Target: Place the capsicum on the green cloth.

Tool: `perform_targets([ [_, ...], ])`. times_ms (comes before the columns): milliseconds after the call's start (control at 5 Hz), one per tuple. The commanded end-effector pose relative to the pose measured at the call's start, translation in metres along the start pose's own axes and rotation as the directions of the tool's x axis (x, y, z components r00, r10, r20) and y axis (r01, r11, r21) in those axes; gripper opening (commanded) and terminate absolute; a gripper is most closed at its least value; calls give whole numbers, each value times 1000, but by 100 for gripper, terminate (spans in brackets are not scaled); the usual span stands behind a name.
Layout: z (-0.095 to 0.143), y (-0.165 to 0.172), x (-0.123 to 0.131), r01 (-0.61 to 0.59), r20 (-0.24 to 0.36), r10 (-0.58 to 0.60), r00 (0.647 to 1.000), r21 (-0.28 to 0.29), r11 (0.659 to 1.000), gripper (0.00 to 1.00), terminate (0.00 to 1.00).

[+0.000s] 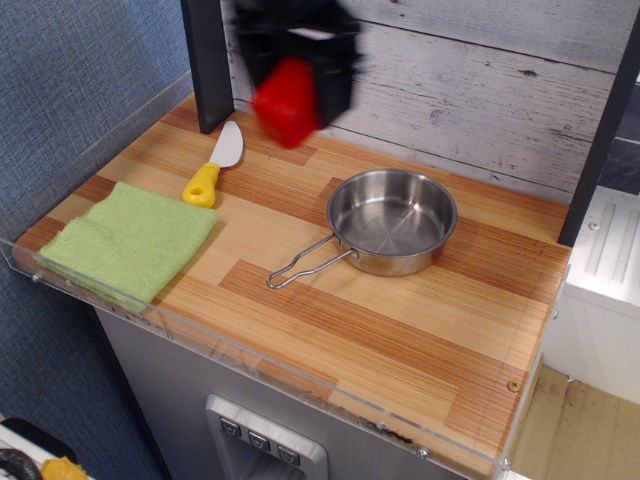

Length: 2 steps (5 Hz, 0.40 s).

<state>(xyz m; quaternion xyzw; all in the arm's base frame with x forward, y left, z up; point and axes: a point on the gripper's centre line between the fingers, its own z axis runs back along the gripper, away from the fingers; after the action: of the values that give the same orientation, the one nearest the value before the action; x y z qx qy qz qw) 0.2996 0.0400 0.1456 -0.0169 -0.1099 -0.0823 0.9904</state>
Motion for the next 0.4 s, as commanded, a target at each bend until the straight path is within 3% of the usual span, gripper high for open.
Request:
perform_targets([
  [0,7,76,-66,-62,-14,62,998,35,997,0,0],
  [200,-1,112,-90,-90,-37,92,995,52,995,0,0],
])
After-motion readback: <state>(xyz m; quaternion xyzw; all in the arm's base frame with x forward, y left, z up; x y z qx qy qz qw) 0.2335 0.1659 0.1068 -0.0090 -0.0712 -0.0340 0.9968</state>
